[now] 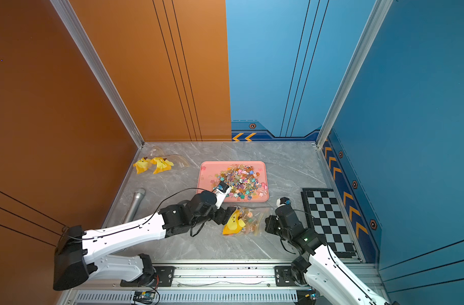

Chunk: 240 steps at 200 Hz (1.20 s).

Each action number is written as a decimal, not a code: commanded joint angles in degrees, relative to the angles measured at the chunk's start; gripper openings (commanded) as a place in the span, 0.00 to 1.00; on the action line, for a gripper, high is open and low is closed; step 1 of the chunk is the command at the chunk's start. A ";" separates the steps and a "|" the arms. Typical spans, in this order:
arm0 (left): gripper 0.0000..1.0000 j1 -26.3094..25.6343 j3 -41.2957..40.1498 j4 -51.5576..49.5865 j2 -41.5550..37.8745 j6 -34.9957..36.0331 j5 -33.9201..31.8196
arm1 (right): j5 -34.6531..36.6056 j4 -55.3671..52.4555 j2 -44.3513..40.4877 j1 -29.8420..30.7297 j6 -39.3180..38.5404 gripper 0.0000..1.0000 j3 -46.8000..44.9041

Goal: Pour candies out of the ziploc bag
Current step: Open the ziploc bag at the center of the board, then pick up the ziploc bag from the center of the board.

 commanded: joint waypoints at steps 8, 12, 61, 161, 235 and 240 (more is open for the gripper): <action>0.84 3.09 -3.56 4.19 -2.83 -4.69 4.63 | 0.28 -4.73 -1.25 -1.62 -2.17 0.29 3.32; 0.84 3.50 -3.90 4.29 -2.85 -5.21 5.00 | 0.27 -5.08 -1.42 -1.73 -2.30 0.31 3.74; 0.85 6.77 -8.37 8.35 -0.19 -10.56 9.96 | -3.14 -5.85 -3.10 -2.52 -2.99 0.44 6.46; 0.94 10.10 -12.79 16.78 7.29 -15.69 17.34 | -6.42 -5.48 -3.75 -4.29 -1.65 0.49 5.57; 0.93 10.31 -12.15 17.28 13.16 -16.50 22.34 | -10.41 -8.04 -0.74 -6.43 -2.61 0.49 4.16; 0.93 10.30 -12.13 17.43 13.37 -16.55 22.55 | -10.79 -8.13 -0.58 -6.54 -2.51 0.49 3.99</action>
